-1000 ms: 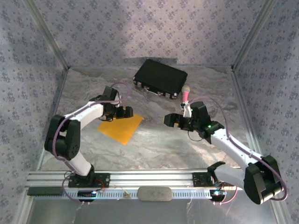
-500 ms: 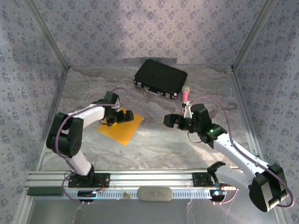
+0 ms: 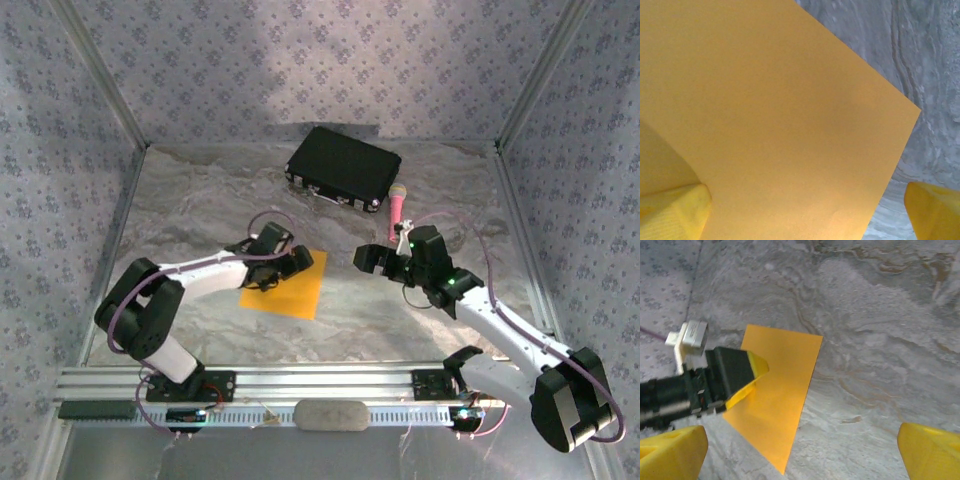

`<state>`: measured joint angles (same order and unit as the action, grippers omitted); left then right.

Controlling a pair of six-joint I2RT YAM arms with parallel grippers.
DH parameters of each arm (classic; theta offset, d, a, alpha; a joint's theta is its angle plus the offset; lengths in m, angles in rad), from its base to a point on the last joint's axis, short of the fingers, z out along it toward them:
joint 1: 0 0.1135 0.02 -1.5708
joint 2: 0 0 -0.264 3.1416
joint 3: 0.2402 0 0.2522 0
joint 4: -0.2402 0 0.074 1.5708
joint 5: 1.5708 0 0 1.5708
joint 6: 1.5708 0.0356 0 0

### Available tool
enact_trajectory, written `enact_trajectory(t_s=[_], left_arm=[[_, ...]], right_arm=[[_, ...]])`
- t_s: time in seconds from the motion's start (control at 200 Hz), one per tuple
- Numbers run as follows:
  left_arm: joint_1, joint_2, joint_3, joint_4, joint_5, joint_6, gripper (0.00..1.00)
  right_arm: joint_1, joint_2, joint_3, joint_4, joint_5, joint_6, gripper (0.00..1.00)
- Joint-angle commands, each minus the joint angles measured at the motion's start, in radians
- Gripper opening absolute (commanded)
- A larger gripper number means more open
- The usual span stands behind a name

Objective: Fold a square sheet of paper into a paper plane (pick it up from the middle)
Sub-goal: Move the square sheet of paper to the center of the table.

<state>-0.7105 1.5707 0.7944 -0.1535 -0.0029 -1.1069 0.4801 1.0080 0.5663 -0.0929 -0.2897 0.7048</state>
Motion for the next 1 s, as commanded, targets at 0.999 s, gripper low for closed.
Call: enact_trajectory(t_s=[0.999], left_arm=[[-0.034, -0.030, 0.209, -0.358, -0.011, 0.489, 0.92]], right_arm=[[-0.025, -0.050, -0.097, 0.042, 0.053, 0.081, 0.99]])
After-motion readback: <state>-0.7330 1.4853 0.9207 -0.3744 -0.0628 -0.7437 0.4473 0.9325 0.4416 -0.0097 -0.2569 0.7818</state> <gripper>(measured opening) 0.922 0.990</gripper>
